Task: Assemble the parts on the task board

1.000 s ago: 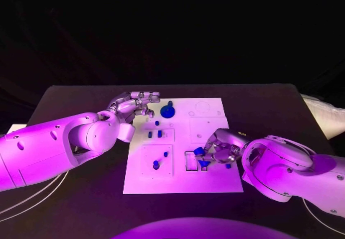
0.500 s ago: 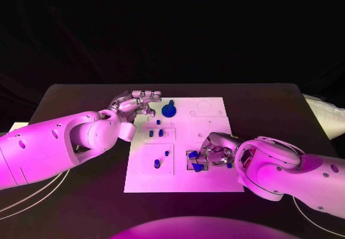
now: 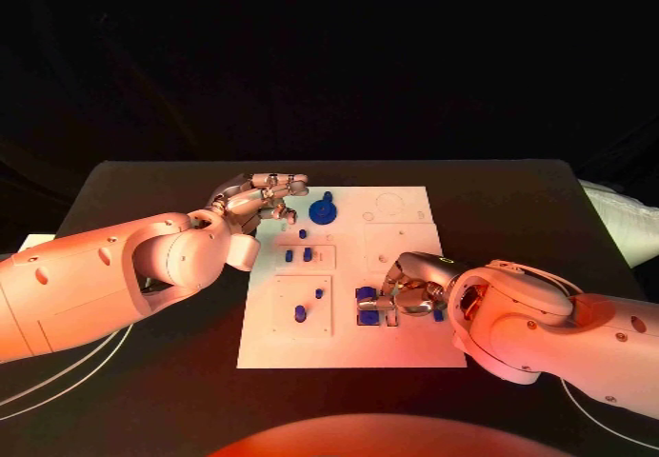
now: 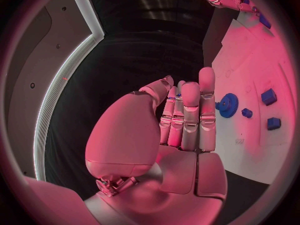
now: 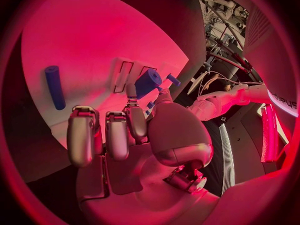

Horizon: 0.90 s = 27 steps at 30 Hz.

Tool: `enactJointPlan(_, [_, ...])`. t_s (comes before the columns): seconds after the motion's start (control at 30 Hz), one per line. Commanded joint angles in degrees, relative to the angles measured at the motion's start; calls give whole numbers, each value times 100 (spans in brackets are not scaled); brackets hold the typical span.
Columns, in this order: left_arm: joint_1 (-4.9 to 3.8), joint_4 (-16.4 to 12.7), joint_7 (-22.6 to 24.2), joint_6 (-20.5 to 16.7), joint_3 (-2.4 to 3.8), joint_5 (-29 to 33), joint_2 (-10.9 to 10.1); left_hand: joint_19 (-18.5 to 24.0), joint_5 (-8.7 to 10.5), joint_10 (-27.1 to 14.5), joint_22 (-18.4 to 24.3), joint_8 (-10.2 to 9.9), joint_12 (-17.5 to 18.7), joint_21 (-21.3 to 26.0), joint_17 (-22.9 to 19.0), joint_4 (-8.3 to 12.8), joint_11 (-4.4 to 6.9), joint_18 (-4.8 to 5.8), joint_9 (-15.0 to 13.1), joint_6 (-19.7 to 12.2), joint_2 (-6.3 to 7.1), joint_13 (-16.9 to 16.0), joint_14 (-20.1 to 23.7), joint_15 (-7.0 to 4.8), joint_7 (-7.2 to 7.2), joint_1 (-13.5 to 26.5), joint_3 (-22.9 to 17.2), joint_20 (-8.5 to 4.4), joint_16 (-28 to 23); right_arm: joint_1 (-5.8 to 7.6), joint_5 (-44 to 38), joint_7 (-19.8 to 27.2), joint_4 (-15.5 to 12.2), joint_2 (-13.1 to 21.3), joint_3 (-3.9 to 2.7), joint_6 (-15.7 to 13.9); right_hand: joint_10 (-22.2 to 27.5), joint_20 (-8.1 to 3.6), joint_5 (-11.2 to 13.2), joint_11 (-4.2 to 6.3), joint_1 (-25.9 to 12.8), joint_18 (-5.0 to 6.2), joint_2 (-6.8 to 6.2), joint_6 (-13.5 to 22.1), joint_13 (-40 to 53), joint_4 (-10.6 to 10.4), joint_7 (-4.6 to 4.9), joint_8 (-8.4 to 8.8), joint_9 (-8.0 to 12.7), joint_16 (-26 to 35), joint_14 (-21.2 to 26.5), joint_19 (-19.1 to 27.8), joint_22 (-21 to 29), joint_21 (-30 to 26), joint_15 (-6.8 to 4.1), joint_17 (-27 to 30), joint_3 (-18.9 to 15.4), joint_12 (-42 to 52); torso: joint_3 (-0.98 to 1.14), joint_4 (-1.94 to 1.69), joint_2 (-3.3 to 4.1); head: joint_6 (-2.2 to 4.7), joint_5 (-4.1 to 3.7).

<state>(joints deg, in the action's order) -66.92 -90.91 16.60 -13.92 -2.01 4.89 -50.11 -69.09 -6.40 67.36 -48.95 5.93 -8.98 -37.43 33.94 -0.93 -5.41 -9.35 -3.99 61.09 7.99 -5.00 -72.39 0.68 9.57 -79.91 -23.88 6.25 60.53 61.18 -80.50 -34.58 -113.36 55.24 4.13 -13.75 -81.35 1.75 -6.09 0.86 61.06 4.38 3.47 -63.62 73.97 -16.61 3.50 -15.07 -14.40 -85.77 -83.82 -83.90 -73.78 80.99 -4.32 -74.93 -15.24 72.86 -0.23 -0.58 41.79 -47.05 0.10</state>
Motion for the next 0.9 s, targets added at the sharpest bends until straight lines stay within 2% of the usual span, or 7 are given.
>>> enactJointPlan(0.03, [1, -12, 19, 113, 4, -21, 5, -37, -1, -35, 6, 22, -32, 19, -9, -11, -5, -95, 7, -31, -53, -8, 10, -9, 21, 18, 38, 10, 18, -7, -212, -14, -29, 9, 0, 45, 10, -40, 15, -16, 46, -100, -54, 46, -1, 35, 18, 23, -22, -4, -472, -62, 3, 2, -31, -678, -39, -37, 1, -4, 4, -8, -5])
enactJointPlan(0.2, [1, -9, 17, 118, 4, -21, 4, -37, -1, -35, 6, 22, -32, 19, -9, -11, -5, -95, 7, -31, -53, -8, 10, -9, 21, 18, 38, 10, 18, -7, -271, 4, -51, 14, 0, 140, -3, -44, -58, -14, 867, -104, -156, 62, 23, 486, 18, 12, -99, -16, -476, -69, -21, 10, -35, -699, 99, -45, 2, -5, 5, -17, -1])
enactJointPlan(0.33, [1, -8, 16, 122, 4, -21, 4, -37, -1, -35, 6, 22, -32, 19, -9, -11, -5, -95, 7, -31, -53, -8, 10, -9, 21, 18, 38, 10, 18, -11, -405, 3, -36, -5, 0, 205, -84, -48, 291, 1, 1446, -112, -111, -7, 189, 882, 3, -39, -158, -34, -481, -80, -60, 29, -43, -738, 289, 117, -3, -9, -1, -28, -3])
enactJointPlan(0.4, [1, -9, 15, 123, 4, -21, 4, -37, -1, -35, 6, 22, -32, 19, -9, -11, -5, -95, 7, -31, -53, -8, 10, -9, 21, 18, 38, 10, 18, -12, -460, -2, -9, -24, 0, 212, -102, -55, 313, 12, 1570, -114, -62, -34, 232, 973, -11, -57, -176, -39, -483, -83, -69, 33, -53, -747, 358, 156, -3, -12, -2, -33, 0])
enactJointPlan(0.57, [1, -7, 13, 122, 4, -21, 3, -37, -1, -35, 6, 22, -32, 19, -9, -11, -5, -95, 7, -31, -53, -8, 10, -9, 21, 18, 38, 10, 18, -26, -512, -9, 65, -90, 0, 202, -112, -61, 310, 17, 1600, -116, -14, -48, 258, 1007, -16, -67, -190, -42, -483, -86, -78, 38, -57, -752, 395, 176, -2, -19, -2, -41, -1])
enactJointPlan(0.73, [1, -2, 11, 124, 3, -21, 4, -37, -1, -35, 6, 22, -32, 19, -9, -11, -5, -95, 7, -31, -53, -8, 10, -9, 21, 18, 38, 10, 18, -38, -484, 1, 52, -61, -1, 69, -125, -62, 251, 13, 1383, -116, 69, -53, 290, 898, -13, -73, -213, -44, -484, -87, -80, 38, -55, -757, 373, 193, -2, -16, -10, -39, 1])
enactJointPlan(0.9, [2, 4, 6, 127, 3, -21, 3, -37, -1, -35, 6, 22, -32, 19, -9, -11, -5, -95, 7, -31, -53, -8, 10, -9, 21, 18, 38, 10, 18, -18, -270, 65, -125, 206, -6, -131, -91, -53, -388, -3, 1049, -116, -30, 27, 266, 694, 7, -22, -225, -53, -487, -85, -78, 34, -45, -777, 183, 127, -2, -11, -6, -31, -7])
